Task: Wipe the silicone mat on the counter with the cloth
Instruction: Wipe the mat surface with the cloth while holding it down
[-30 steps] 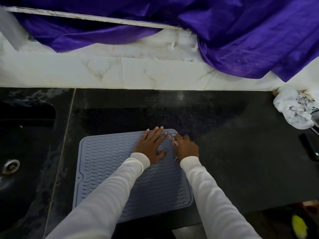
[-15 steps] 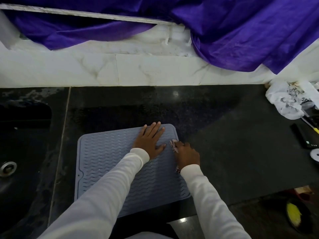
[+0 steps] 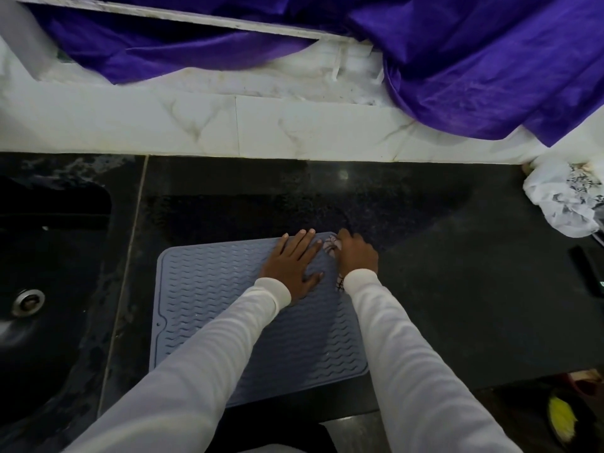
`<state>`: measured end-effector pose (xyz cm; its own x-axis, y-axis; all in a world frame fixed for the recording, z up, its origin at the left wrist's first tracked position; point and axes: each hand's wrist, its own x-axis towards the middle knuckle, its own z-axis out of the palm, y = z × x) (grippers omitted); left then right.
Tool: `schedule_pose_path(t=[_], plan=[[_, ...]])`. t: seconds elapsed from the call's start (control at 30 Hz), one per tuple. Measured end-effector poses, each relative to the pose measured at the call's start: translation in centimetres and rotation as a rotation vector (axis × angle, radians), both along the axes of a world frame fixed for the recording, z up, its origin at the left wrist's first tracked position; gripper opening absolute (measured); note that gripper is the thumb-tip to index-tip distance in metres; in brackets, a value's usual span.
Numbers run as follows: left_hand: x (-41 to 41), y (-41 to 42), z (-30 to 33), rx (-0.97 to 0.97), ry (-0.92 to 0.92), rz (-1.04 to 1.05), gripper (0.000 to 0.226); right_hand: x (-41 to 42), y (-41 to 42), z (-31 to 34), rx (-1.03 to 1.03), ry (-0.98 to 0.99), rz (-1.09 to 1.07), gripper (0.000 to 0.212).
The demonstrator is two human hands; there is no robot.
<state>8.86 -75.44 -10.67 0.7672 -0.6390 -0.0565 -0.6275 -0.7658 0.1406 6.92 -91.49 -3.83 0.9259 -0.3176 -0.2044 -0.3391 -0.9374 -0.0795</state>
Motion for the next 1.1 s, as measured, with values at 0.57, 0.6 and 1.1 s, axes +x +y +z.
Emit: schedule_pose_path(t=[0.57,0.6,1.1], plan=[[-0.3,0.0,-0.2,-0.039,-0.026,-0.010,0.076,-12.3,1.8,1.8,0.036,0.242,0.048,0.044],[-0.2,0.0,-0.2,-0.039,-0.027,-0.010,0.076,-13.0,1.8,1.9,0.014,0.246,0.079,0.045],[-0.3,0.0,0.0,-0.029,-0.034,-0.013,0.074,-11.1,2.1,1.7,-0.042,0.104,0.040,0.034]])
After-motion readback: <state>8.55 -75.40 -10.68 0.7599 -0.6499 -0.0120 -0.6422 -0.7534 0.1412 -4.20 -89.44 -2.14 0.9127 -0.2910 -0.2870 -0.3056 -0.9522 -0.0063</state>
